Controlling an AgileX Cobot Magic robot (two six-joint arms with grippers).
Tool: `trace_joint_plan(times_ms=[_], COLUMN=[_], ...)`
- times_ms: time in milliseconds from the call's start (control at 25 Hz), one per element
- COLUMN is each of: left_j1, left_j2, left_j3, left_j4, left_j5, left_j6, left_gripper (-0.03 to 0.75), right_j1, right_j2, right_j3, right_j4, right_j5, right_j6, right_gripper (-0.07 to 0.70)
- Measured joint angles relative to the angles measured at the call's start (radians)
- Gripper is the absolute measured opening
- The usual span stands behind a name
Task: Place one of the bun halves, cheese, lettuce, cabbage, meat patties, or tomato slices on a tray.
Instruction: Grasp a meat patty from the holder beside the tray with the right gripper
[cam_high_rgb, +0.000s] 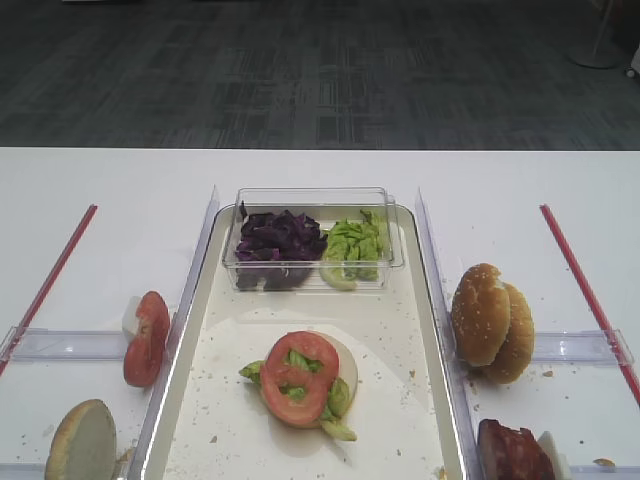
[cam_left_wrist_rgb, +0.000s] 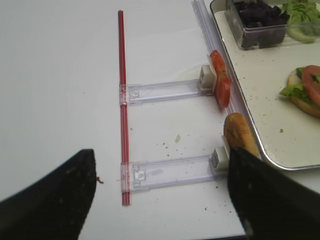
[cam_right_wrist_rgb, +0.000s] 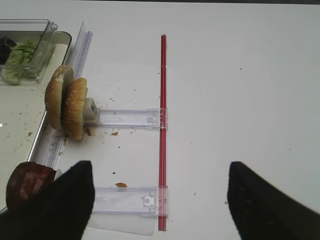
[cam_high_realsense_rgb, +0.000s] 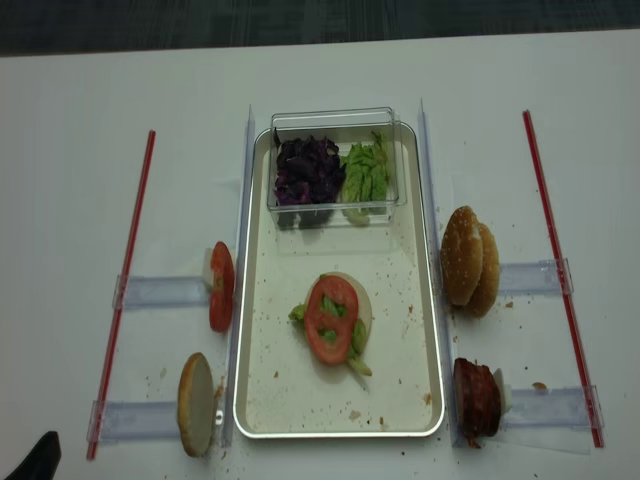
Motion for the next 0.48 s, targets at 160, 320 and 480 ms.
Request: trace_joint_plan(times_ms=[160,320,480], left_j1=[0.0,0.0,0.0], left_j2=[0.0,0.0,0.0], left_j3=[0.0,0.0,0.0], left_j4=[0.0,0.0,0.0], left_j5=[0.0,0.0,0.0], left_j6=[0.0,0.0,0.0], left_gripper=[0.503,0.503,0.503], right_j1=[0.0,0.0,0.0], right_j2=[0.0,0.0,0.0], right_j3=[0.0,0.0,0.0], right_j4=[0.0,0.0,0.0], right_j5=[0.0,0.0,0.0], right_j6=[0.0,0.0,0.0], right_gripper=[0.571,0.571,0.571])
